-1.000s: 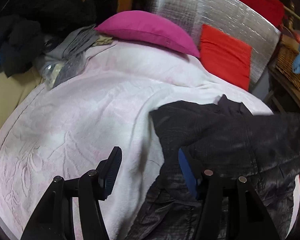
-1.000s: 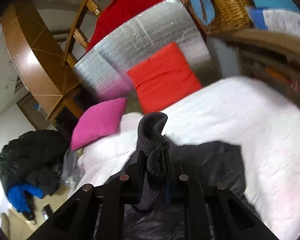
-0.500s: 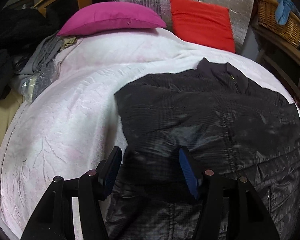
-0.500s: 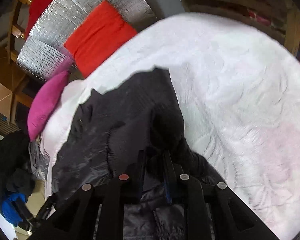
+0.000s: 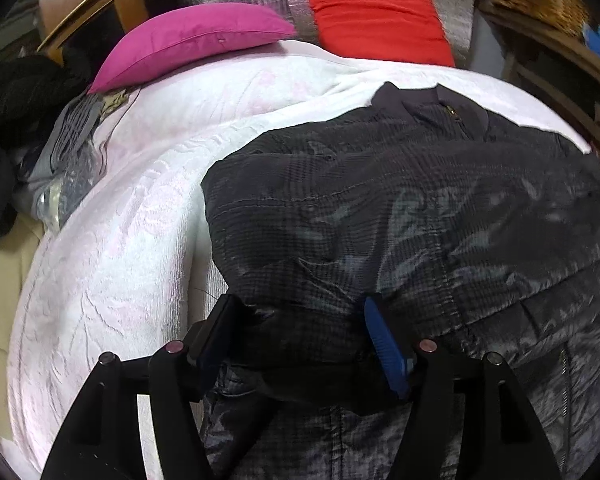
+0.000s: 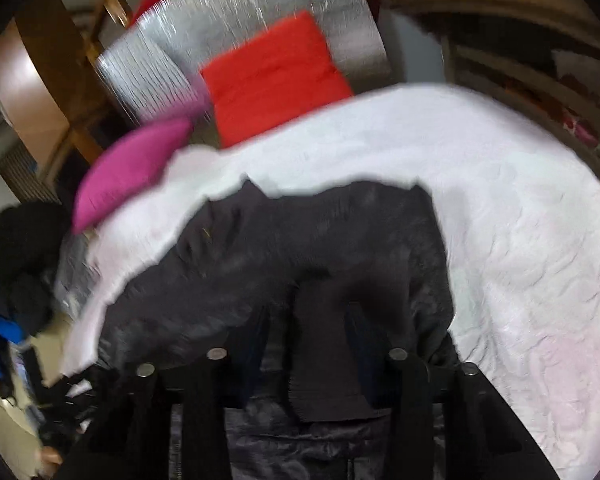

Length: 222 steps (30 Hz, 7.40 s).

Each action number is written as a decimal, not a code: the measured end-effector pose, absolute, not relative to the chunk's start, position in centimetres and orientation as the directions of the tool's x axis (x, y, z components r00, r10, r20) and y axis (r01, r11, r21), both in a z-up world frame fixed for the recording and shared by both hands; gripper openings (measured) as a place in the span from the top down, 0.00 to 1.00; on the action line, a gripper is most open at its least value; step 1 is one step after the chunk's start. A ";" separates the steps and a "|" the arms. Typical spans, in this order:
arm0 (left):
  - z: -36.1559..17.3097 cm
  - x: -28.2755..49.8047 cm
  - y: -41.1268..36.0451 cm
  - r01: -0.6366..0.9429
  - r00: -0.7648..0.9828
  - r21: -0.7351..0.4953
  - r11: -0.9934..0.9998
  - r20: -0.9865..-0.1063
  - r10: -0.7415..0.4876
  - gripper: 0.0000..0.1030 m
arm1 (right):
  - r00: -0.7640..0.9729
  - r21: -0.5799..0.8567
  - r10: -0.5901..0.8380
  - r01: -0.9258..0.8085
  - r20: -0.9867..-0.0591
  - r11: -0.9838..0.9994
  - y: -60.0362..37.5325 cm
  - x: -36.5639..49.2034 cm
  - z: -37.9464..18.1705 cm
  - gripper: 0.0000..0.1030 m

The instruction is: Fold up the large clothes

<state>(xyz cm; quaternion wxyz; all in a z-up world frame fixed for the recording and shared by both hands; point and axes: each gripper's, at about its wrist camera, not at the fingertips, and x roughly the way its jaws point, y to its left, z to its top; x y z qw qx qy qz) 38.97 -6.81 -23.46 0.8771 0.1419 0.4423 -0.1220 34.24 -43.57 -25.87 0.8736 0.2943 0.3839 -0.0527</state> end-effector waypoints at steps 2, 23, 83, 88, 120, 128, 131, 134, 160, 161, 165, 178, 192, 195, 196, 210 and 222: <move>-23.3 39.1 -6.6 0.342 0.576 0.130 0.931 -0.812 -0.098 0.34 | 0.629 0.442 0.142 0.350 -0.764 0.826 -43.4 35.4 -28.4 0.63; -22.8 37.0 -9.4 0.345 0.677 0.260 0.902 -0.735 -0.047 0.34 | 0.622 0.389 0.233 0.126 -0.748 0.912 -35.6 36.5 -26.4 0.63; -21.7 39.1 -4.5 0.211 0.617 0.089 0.973 -0.785 -0.062 0.21 | 0.645 0.563 0.227 0.380 -0.730 0.734 -46.6 33.1 -29.6 0.67; -20.6 38.5 -4.8 0.200 0.664 0.113 0.973 -0.746 -0.050 0.21 | 0.694 0.491 0.132 0.349 -0.708 0.799 -45.7 31.9 -27.3 0.88; -22.6 38.5 -6.3 0.303 0.605 0.163 0.939 -0.794 -0.057 0.21 | 0.652 0.342 0.101 0.254 -0.751 0.905 -39.8 33.2 -27.0 0.51; -22.3 38.6 -5.4 0.292 0.592 0.111 0.950 -0.801 -0.089 0.21 | 0.612 0.325 0.114 0.247 -0.783 0.913 -39.2 33.4 -27.9 0.52; -20.8 38.2 -4.8 0.296 0.626 0.076 0.952 -0.768 -0.133 0.21 | 0.664 0.364 0.138 0.216 -0.735 0.906 -39.2 32.4 -26.4 0.52; -19.8 37.7 -4.8 0.314 0.651 0.052 0.948 -0.738 -0.175 0.21 | 0.683 0.385 0.165 0.182 -0.711 0.905 -38.9 31.7 -25.8 0.52; -19.8 40.0 -2.0 0.151 0.669 0.047 0.987 -0.740 -0.067 0.21 | 0.711 0.473 0.115 0.329 -0.694 0.817 -46.1 29.6 -26.3 0.51; -19.9 40.5 -1.6 0.131 0.668 0.029 0.991 -0.741 -0.067 0.21 | 0.717 0.479 0.111 0.335 -0.689 0.811 -46.3 30.2 -26.3 0.51; -20.4 41.4 -1.5 0.102 0.651 0.024 0.994 -0.757 -0.048 0.21 | 0.722 0.478 0.092 0.351 -0.685 0.805 -46.8 33.0 -26.8 0.51; -21.3 40.7 -1.6 0.131 0.594 0.024 0.991 -0.802 -0.059 0.21 | 0.671 0.452 0.110 0.360 -0.734 0.816 -46.5 33.8 -27.9 0.51; -19.0 31.8 -0.2 0.234 0.690 0.039 0.971 -0.710 -0.138 0.21 | 0.713 0.510 0.152 0.319 -0.684 0.799 -45.8 20.3 -26.6 0.43; -19.8 29.8 0.4 0.229 0.685 0.049 0.972 -0.718 -0.125 0.21 | 0.701 0.528 0.160 0.347 -0.695 0.775 -46.2 17.2 -27.8 0.43; -20.1 29.2 0.7 0.229 0.678 0.046 0.972 -0.725 -0.125 0.21 | 0.696 0.537 0.168 0.354 -0.698 0.765 -46.3 16.3 -28.3 0.43; -24.4 17.2 7.0 0.198 0.536 -0.157 0.967 -0.809 -0.241 0.21 | 0.530 0.558 0.332 0.348 -0.780 0.753 -41.0 6.9 -33.8 0.35; -29.7 13.6 9.3 0.059 0.307 -0.365 0.929 -0.879 -0.364 0.18 | 0.398 0.549 0.399 0.410 -0.827 0.728 -37.3 6.5 -38.8 0.28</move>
